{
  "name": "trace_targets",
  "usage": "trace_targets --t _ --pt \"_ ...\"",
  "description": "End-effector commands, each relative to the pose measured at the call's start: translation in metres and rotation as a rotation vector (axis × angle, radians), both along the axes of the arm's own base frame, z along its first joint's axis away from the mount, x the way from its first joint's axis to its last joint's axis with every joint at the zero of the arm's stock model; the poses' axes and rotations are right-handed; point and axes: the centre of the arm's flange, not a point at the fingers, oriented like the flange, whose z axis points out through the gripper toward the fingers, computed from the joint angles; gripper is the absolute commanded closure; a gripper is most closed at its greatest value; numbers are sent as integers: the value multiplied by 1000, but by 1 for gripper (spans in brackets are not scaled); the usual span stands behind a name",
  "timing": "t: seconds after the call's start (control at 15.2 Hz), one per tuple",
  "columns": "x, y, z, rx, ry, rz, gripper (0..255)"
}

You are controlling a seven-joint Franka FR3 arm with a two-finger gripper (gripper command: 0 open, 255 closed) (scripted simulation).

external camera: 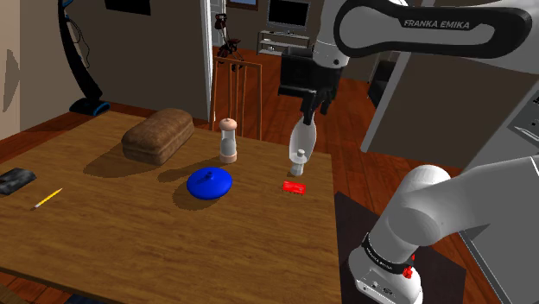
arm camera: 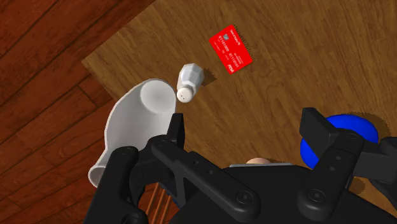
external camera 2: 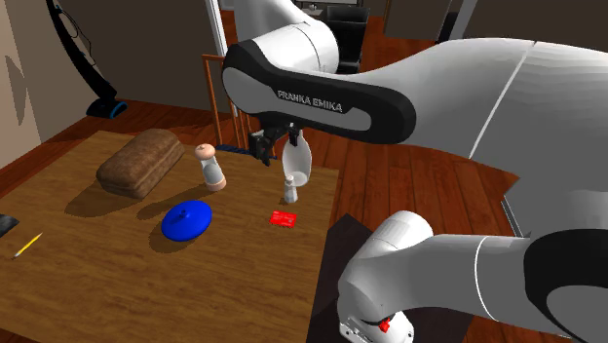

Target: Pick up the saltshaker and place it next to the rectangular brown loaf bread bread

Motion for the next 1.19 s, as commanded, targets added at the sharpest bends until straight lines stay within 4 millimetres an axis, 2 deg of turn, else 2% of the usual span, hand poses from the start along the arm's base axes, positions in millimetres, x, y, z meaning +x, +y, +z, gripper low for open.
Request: trace_targets --t 0.0,0.53,1.06,1.12 --pt "0 0 0 0 0 0 0" --pt "1 -46 -97 30 -87 67 0" --pt "14 -89 -195 59 -175 133 0" --pt "15 -90 -196 60 -176 134 0"
